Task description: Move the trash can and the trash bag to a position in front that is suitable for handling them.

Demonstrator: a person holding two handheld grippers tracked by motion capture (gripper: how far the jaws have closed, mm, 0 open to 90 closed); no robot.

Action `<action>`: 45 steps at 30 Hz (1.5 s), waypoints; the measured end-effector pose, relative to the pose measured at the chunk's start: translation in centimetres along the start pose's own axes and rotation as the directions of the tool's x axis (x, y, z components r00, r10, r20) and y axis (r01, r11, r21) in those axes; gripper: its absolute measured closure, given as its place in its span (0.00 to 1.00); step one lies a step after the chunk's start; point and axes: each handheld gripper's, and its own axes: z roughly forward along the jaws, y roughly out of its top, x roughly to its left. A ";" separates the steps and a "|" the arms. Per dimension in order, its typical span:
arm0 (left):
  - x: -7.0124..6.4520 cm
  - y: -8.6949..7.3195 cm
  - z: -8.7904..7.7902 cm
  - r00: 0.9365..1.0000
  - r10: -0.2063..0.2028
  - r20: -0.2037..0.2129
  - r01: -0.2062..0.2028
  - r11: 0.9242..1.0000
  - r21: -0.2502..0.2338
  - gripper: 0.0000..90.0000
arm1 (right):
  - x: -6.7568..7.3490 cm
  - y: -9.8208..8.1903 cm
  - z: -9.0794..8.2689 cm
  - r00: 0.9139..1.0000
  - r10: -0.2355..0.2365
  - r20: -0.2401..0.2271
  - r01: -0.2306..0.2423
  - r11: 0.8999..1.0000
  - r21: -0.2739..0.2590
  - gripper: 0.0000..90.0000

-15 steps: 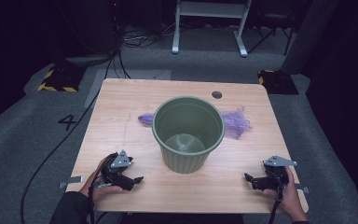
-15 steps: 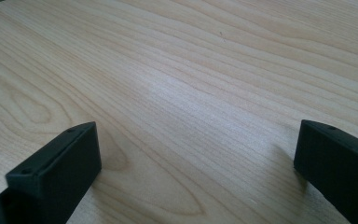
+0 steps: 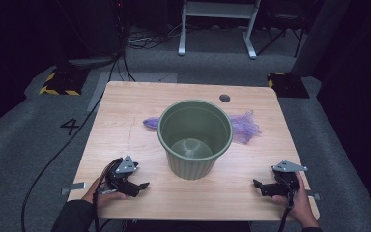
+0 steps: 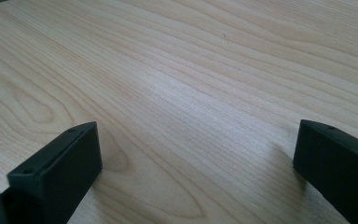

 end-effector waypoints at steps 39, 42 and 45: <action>0.1 0.0 0.0 1.000 -0.011 0.001 0.011 1.000 -0.005 0.15 | 6.6 7.2 2.3 0.961 -0.251 -0.113 0.232 0.960 -0.157 0.21; 0.1 0.0 0.0 1.000 -0.007 0.001 0.007 1.000 -0.006 0.15 | 7.1 7.7 2.6 0.957 -0.260 -0.131 0.238 0.958 -0.162 0.22; 0.2 0.0 0.0 1.000 -0.007 0.003 0.007 1.000 -0.005 0.15 | 7.5 8.3 2.8 0.950 -0.260 -0.171 0.232 0.958 -0.169 0.21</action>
